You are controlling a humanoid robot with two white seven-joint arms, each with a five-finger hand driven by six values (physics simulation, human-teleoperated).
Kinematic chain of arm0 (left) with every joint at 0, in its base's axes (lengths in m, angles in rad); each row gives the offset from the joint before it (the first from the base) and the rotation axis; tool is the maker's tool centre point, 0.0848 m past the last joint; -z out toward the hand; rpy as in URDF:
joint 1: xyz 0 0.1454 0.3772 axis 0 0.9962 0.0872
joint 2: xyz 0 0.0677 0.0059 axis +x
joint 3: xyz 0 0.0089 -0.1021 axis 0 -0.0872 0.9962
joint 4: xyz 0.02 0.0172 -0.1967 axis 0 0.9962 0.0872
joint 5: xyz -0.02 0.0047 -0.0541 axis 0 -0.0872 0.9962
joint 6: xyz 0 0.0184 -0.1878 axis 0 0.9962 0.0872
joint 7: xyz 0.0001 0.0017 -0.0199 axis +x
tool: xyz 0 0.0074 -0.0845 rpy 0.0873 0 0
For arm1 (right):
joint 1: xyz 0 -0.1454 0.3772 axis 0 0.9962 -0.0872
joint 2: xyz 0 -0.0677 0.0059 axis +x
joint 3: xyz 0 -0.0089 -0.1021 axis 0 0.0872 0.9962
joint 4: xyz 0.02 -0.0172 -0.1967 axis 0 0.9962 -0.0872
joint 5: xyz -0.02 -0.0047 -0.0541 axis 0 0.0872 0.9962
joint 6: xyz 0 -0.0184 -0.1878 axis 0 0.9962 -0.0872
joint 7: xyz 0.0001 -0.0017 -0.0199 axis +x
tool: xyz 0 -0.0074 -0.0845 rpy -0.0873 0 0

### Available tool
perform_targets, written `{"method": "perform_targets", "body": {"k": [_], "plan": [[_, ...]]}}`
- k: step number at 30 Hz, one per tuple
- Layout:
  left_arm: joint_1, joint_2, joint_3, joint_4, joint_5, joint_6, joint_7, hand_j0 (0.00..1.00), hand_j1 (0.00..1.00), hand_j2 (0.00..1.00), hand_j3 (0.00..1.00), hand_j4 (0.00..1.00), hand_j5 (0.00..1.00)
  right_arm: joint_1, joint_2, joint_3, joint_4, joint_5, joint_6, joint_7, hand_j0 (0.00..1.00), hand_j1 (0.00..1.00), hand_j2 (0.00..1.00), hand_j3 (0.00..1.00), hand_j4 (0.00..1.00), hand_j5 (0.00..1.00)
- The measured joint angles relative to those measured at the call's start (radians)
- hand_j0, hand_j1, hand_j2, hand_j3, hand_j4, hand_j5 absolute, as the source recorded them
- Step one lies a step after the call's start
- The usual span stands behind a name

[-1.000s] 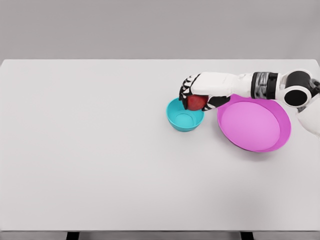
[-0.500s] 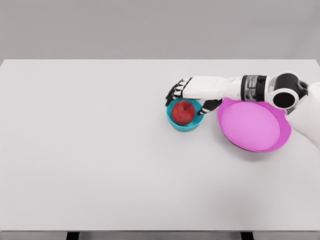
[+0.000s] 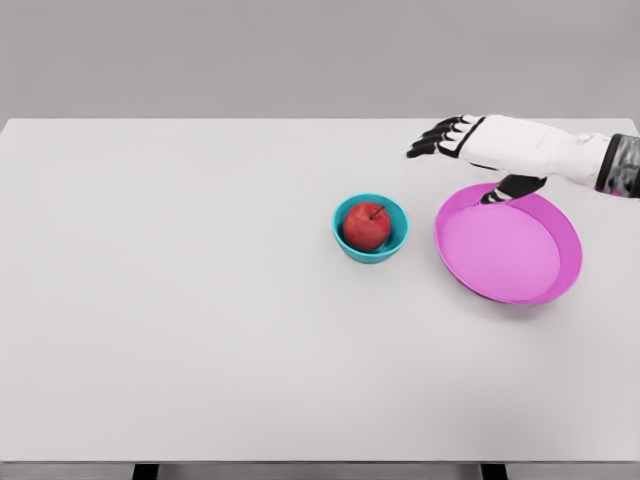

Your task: Put the apple from the pink plate into the blue bowl with your right arm

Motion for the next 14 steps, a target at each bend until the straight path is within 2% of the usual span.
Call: {"method": "perform_targets", "body": {"k": [1,3,5,9,14], "plan": [[0.0,0.0,0.0,0.0,0.0,0.0,0.0,1.0,1.0,1.0,1.0,1.0,1.0,0.02,-0.005,-0.034,0.012,0.0,0.0,0.0,1.0,1.0,1.0,1.0,1.0,1.0],[0.0,0.0,0.0,0.0,0.0,0.0,0.0,1.0,1.0,1.0,1.0,1.0,1.0,0.12,-0.001,-0.109,0.028,0.002,-0.001,0.0,1.0,1.0,1.0,1.0,1.0,1.0],[0.0,0.0,0.0,0.0,0.0,0.0,0.0,1.0,1.0,1.0,1.0,1.0,1.0,0.164,0.0,-0.18,0.032,0.002,-0.001,0.0,1.0,1.0,1.0,1.0,1.0,1.0],[0.0,0.0,0.0,0.0,0.0,0.0,0.0,1.0,1.0,1.0,1.0,1.0,1.0,0.206,0.001,-0.256,0.048,0.001,0.0,0.0,1.0,1.0,1.0,1.0,1.0,1.0],[0.0,0.0,0.0,0.0,0.0,0.0,0.0,1.0,1.0,1.0,1.0,1.0,1.0,0.207,0.002,-0.281,0.053,0.002,0.0,0.0,1.0,1.0,1.0,1.0,1.0,1.0]]}}
